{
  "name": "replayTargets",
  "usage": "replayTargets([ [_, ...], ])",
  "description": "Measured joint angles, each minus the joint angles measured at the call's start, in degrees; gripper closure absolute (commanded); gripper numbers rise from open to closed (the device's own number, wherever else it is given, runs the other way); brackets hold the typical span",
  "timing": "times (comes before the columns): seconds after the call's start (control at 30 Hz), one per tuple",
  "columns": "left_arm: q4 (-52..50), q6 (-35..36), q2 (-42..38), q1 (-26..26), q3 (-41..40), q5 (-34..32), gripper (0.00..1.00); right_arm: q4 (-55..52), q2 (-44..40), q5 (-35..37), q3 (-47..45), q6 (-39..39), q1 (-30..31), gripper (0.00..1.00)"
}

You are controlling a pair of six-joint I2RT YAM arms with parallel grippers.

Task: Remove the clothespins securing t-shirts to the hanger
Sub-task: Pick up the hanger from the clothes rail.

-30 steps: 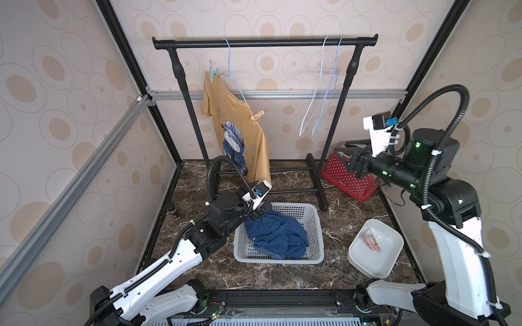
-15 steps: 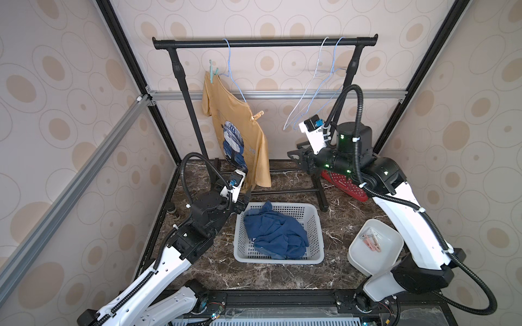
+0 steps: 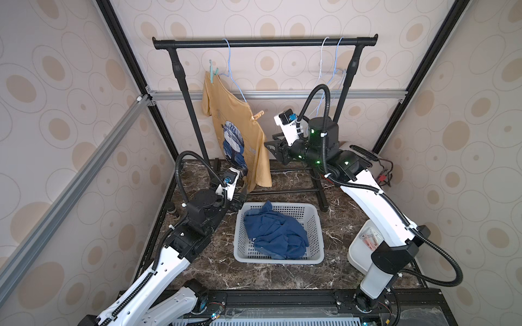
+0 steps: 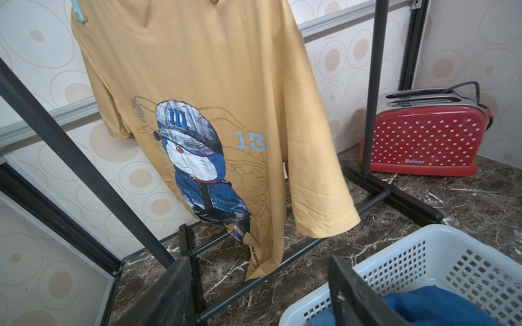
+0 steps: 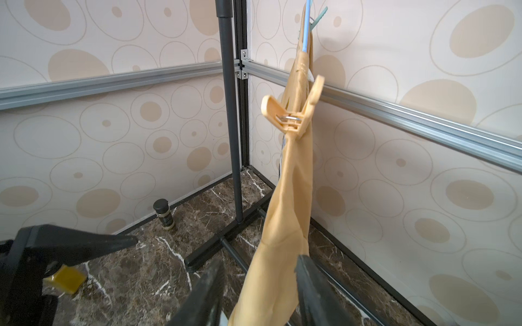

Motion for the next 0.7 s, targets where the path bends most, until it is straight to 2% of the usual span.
replayTargets([
  [0.3,0.2,-0.87,0.04,4.31,0.0,3.17,0.23,5.88,5.99,2.1,3.5,1.31,0.02,0.6],
  [0.7,0.52,-1.66,0.46,6.8,0.0,6.21,0.22,9.49,13.0,3.26,12.28,2.56,0.07,0.83],
])
